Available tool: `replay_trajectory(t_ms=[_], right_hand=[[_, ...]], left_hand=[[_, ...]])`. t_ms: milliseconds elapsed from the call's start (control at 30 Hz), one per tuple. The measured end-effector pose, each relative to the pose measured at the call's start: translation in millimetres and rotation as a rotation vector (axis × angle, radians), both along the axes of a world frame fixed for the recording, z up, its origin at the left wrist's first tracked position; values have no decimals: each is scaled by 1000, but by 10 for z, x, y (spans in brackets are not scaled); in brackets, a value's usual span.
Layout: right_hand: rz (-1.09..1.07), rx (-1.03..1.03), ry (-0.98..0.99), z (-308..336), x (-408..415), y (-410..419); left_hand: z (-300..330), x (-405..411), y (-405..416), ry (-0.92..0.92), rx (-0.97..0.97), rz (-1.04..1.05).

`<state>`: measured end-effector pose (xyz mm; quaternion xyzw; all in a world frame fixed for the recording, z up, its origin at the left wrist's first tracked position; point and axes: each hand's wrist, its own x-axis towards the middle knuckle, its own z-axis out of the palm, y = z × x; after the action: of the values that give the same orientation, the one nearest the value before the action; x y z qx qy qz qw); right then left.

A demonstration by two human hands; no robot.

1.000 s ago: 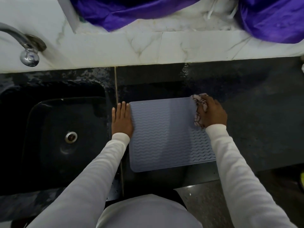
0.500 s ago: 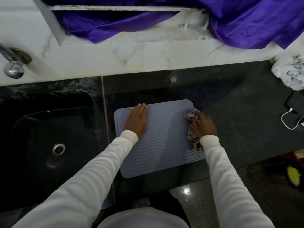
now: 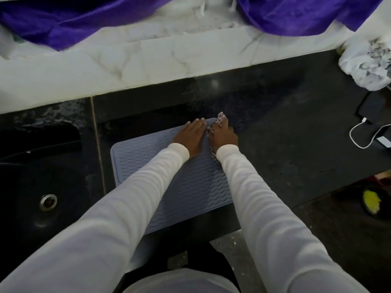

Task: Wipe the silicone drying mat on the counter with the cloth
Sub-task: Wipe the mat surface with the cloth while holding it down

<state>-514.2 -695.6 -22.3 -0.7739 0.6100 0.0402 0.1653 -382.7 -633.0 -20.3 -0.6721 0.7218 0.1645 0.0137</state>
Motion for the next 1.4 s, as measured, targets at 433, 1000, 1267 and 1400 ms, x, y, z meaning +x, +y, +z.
replay_trajectory(t_ms=[433, 1000, 1267, 1400], right_hand=[[89, 67, 80, 175, -369, -47], [127, -33, 92, 93, -193, -451], [204, 46, 167, 199, -339, -223], [302, -109, -34, 219, -61, -245]], left_hand=[[-265, -63, 59, -9, -30, 49], [-452, -83, 83, -54, -111, 60], [-457, -86, 95, -23, -125, 71], [-453, -80, 88, -11, -115, 52]])
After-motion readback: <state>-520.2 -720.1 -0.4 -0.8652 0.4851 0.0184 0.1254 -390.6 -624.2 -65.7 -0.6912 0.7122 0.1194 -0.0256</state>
